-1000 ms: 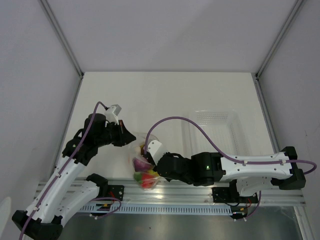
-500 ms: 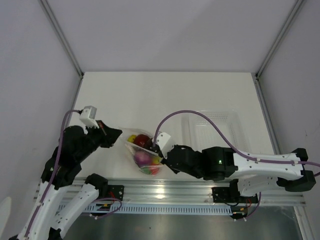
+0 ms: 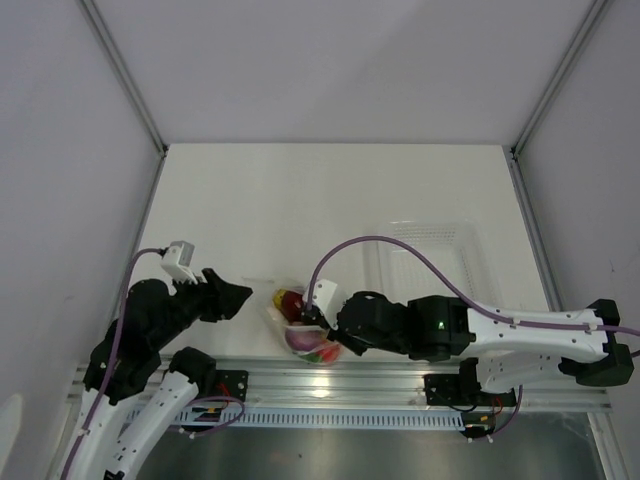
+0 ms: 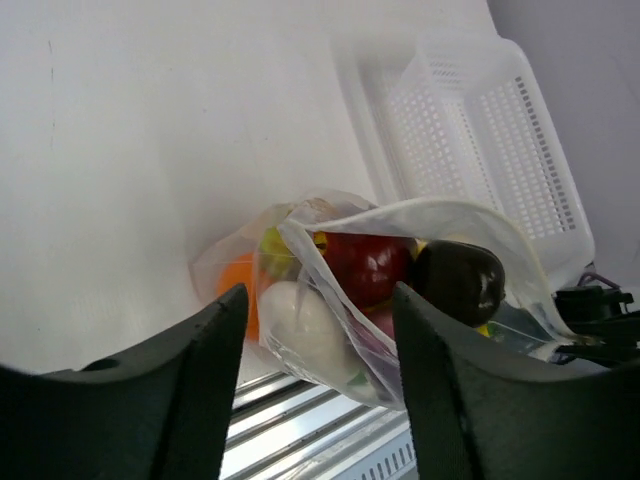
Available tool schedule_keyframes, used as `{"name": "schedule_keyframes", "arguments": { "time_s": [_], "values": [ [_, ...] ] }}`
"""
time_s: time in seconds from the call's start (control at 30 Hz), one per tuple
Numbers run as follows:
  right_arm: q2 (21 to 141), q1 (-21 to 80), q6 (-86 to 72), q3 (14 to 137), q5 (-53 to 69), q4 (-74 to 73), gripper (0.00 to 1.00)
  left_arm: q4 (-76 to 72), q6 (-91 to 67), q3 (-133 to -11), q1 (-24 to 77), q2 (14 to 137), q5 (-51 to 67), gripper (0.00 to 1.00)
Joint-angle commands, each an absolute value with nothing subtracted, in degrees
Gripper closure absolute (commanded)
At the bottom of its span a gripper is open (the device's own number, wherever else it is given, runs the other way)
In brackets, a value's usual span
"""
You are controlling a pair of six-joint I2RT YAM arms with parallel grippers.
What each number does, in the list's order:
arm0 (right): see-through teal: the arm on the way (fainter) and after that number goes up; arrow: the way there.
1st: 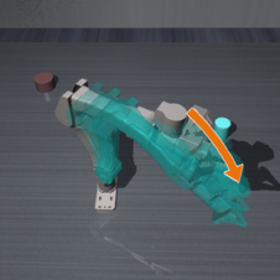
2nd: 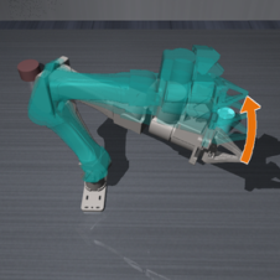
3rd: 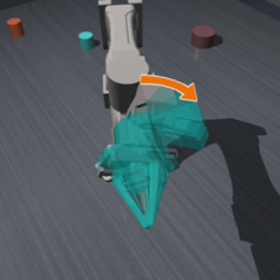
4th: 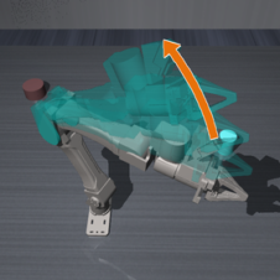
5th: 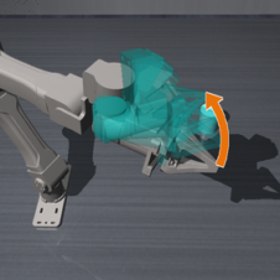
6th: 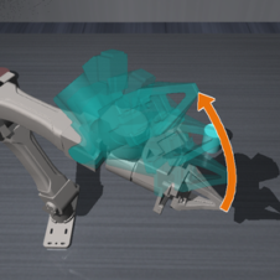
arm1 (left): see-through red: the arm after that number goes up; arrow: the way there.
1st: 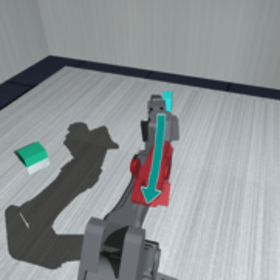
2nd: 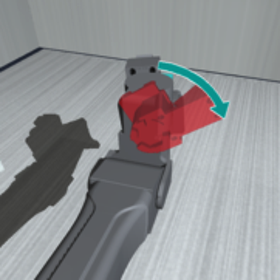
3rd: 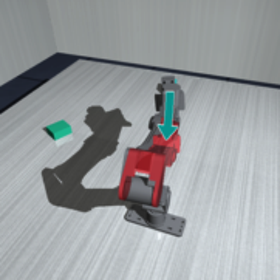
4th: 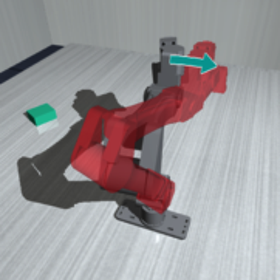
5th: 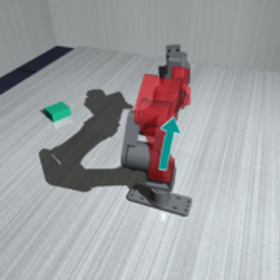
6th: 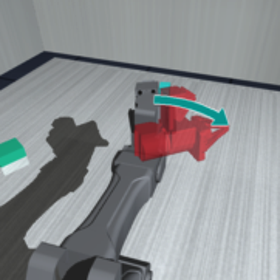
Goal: Place the food in the zip-top bag and seal the zipper
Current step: Adjust the zipper food storage bag at the center of the board.
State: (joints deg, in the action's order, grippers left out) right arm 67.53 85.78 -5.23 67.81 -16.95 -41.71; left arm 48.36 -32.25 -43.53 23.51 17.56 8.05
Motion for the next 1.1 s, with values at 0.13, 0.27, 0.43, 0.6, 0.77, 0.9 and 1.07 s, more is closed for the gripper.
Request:
{"name": "schedule_keyframes", "arguments": {
  "time_s": [0.13, 0.27, 0.43, 0.6, 0.77, 0.9, 1.07],
  "values": [
    [63.2, 85.52, -3.34, 67.41, -12.22, -41.49, 1.0, 42.65, -28.23, -49.66, 23.64, 10.74, 11.06, 0.11],
    [61.44, 85.43, -2.2, 67.67, -10.29, -41.22, 1.0, 29.3, -24.71, -48.35, 23.64, 12.3, 27.03, 0.05],
    [60.21, 83.59, -1.49, 67.59, -6.95, -40.52, 1.0, 19.08, -18.82, -49.57, 23.82, 19.68, 42.44, 0.0],
    [59.59, 81.22, -1.32, 65.83, -3.09, -39.12, 1.0, 8.36, -16.61, -46.32, 26.1, 21.61, 49.29, 0.01],
    [59.15, 79.19, -1.14, 64.6, -0.79, -38.06, 1.0, 13.34, -5.12, -50.62, 39.5, 28.99, 44.84, 0.0],
    [58.54, 78.23, -1.14, 64.16, 1.67, -38.23, 1.0, 15.11, 4.2, -53.08, 48.94, 36.02, 40.88, 0.0],
    [56.43, 77.87, -1.23, 64.16, 3.07, -38.58, 1.0, 14.34, 12.82, -53.19, 54.39, 42.63, 38.41, 0.01]
  ]
}}
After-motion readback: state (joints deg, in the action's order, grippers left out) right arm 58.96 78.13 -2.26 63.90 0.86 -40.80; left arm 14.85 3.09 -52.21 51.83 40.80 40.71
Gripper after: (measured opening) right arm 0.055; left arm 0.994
